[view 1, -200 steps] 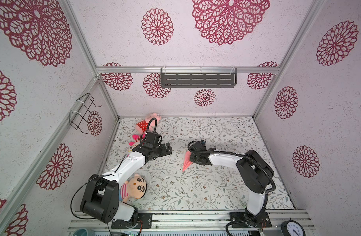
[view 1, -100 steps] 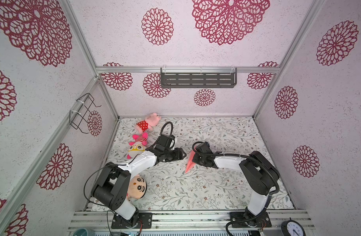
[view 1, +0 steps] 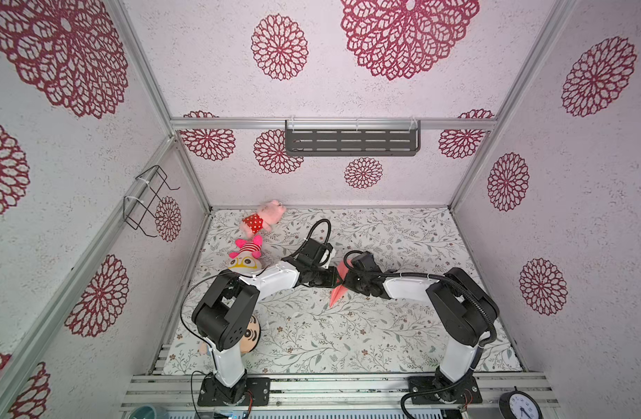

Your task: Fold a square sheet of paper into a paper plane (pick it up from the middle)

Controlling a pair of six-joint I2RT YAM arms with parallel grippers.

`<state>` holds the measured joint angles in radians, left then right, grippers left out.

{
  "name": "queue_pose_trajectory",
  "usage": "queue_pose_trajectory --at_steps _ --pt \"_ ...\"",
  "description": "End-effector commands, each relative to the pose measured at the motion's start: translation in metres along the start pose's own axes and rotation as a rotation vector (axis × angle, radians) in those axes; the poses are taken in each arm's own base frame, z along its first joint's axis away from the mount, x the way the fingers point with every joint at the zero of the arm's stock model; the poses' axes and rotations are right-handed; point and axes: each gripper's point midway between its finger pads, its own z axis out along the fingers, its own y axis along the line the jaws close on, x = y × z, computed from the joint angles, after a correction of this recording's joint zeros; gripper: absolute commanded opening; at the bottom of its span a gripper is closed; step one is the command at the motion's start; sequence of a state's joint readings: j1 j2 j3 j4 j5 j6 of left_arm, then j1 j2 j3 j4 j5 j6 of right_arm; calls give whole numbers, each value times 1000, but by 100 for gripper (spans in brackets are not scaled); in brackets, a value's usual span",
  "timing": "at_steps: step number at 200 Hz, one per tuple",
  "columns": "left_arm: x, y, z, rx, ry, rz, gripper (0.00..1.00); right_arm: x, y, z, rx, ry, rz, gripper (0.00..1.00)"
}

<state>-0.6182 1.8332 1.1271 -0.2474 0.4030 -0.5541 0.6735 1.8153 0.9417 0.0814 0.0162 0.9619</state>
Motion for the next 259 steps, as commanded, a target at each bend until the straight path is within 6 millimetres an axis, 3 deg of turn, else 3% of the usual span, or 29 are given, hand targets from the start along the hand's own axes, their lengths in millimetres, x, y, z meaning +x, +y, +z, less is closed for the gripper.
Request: queue_pose_trajectory --at_steps 1,187,259 --pt "1 -3 1 9 9 28 26 -11 14 -15 -58 -28 -8 4" --pt "30 14 25 -14 96 96 47 -15 17 -14 -84 -20 10 5" --pt "31 26 32 -77 112 83 43 -14 17 -14 -89 -17 14 5"
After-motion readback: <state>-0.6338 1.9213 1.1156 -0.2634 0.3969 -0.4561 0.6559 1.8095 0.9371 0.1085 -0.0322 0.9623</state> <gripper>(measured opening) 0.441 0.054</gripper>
